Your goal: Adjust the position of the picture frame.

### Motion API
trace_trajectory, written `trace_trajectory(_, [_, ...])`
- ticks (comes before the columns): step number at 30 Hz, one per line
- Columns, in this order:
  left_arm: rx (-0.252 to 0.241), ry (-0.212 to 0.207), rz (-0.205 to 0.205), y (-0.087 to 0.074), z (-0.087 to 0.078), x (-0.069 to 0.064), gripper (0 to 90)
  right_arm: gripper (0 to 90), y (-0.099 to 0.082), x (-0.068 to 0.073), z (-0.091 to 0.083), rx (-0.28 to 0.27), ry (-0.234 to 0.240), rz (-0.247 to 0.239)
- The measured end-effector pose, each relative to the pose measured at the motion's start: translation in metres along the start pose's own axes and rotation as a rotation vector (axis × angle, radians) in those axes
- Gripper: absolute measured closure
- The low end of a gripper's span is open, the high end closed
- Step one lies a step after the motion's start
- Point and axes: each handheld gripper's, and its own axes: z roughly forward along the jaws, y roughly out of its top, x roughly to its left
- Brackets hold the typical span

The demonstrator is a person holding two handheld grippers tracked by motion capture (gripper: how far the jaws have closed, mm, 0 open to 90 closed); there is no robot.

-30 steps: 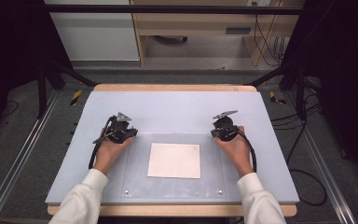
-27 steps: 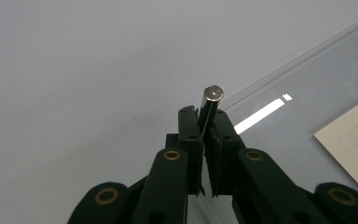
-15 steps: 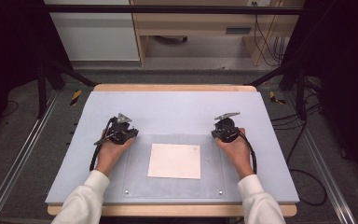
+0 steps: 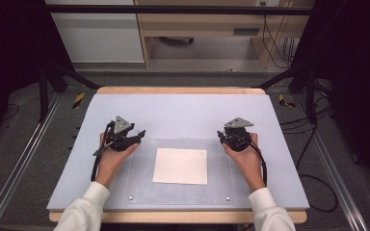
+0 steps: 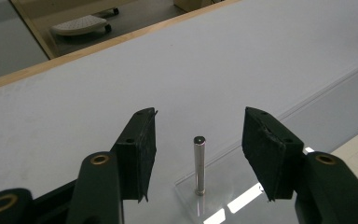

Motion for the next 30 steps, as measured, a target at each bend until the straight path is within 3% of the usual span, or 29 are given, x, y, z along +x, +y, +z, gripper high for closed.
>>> trace_trajectory(6, [-0.002,0.001,-0.001,-0.0034,-0.0013,-0.0030,44.6,84.7,0.0006,-0.0003,0.0032,-0.001,-0.003,0.005])
trace_trajectory(10, [-0.009,-0.006,0.000,-0.0032,-0.0022,-0.0050,57.5,85.3,0.0026,0.0005,0.0034,0.010,-0.003,0.027])
trace_trajectory(12, [0.001,0.012,0.017,-0.0030,-0.0014,-0.0071,62.5,85.3,0.0026,0.0003,0.0036,0.010,-0.005,0.024])
trace_trajectory(17, [0.012,0.012,-0.004,-0.0048,0.0026,-0.0063,71.6,85.4,0.0033,-0.0005,0.0037,0.013,-0.001,0.028])
trace_trajectory(23, [0.013,0.035,-0.019,-0.0060,0.0059,-0.0053,77.5,85.5,0.0042,-0.0010,0.0043,0.019,0.004,0.034])
trace_trajectory(30, [0.032,0.035,-0.047,-0.0069,0.0071,-0.0032,83.7,85.5,0.0072,-0.0011,0.0058,0.031,0.008,0.026])
